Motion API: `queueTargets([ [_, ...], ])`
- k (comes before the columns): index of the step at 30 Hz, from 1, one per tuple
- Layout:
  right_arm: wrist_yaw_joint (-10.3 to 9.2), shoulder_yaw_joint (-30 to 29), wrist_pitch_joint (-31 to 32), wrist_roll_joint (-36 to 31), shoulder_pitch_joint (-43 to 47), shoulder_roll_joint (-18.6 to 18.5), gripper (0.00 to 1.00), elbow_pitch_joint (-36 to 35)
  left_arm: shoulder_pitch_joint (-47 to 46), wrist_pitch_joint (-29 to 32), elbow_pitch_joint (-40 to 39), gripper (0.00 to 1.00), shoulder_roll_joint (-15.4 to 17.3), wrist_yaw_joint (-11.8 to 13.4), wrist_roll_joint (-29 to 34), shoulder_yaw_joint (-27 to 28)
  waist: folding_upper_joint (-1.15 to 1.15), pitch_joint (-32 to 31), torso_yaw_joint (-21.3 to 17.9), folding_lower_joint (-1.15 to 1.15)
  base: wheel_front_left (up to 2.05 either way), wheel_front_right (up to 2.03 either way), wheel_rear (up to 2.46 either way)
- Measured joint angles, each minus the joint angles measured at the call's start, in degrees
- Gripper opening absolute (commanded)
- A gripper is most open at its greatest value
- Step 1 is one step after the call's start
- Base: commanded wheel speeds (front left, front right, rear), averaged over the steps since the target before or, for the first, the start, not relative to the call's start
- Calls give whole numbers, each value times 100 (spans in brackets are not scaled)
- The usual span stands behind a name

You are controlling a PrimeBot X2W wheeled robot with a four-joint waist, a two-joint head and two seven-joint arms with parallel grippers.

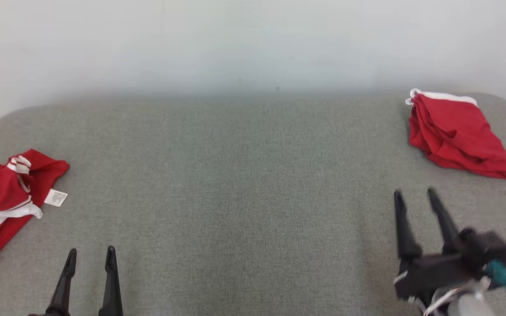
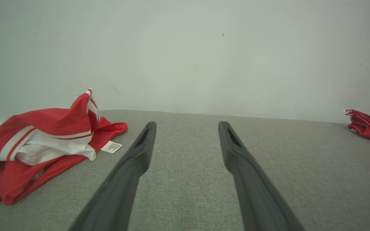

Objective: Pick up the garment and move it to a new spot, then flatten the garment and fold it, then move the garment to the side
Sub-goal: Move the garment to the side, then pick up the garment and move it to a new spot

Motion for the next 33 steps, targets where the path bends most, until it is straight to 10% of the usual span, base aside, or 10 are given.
queueTargets([
  [33,-1,-338,0,-778,1066,768,100,-101,265,-1,471,100,66,143,245,-46,0,-509,-42,2,0,0,0],
])
